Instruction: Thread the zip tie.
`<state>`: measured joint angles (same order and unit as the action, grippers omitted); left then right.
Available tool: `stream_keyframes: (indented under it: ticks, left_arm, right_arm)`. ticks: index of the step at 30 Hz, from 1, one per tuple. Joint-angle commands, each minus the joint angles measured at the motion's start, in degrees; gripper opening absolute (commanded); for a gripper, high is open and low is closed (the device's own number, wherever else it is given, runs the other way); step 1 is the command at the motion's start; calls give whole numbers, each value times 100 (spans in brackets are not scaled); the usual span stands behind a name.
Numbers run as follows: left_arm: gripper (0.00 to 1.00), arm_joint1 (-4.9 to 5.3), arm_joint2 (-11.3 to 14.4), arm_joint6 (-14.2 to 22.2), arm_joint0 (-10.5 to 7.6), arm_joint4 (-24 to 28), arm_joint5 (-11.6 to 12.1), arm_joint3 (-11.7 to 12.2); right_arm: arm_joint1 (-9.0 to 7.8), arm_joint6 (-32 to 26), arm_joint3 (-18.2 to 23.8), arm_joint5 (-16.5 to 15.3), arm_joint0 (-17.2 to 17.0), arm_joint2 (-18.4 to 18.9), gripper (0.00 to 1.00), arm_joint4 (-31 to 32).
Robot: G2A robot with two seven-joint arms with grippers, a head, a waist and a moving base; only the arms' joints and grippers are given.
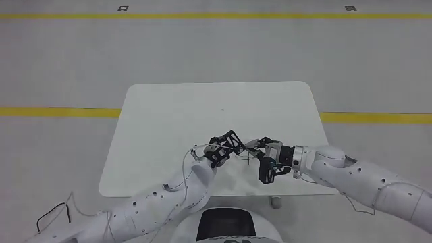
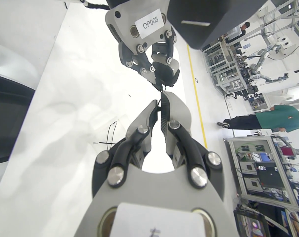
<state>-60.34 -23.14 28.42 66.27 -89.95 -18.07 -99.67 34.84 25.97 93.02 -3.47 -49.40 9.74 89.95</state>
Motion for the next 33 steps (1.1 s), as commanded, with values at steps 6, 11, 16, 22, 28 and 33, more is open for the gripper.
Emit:
stream_keyframes:
  ticks: [6, 11, 16, 22, 28, 33]
  left_arm:
    - [100, 96, 49, -490, -127, 0, -141, 57]
    - [100, 193, 107, -703, -190, 0, -141, 93]
    - [100, 274, 172, -790, -219, 0, -141, 121]
    - [100, 332, 249, -822, -229, 0, -141, 117]
    - [100, 332, 249, -822, -229, 0, -141, 117]
    - [100, 332, 249, -822, -229, 0, -141, 117]
  right_arm:
    - [65, 867, -445, 79, -184, 0, 0, 0]
    - [164, 1370, -824, -123, -259, 42, 0, -91]
    - [282, 1638, -1144, -420, -353, 251, 0, -522]
    - [343, 1814, -1269, -547, -425, 382, 0, -651]
    - [346, 1799, -1263, -565, -439, 382, 0, -670]
    - [342, 2163, -1487, -1601, -476, 611, 0, -1576]
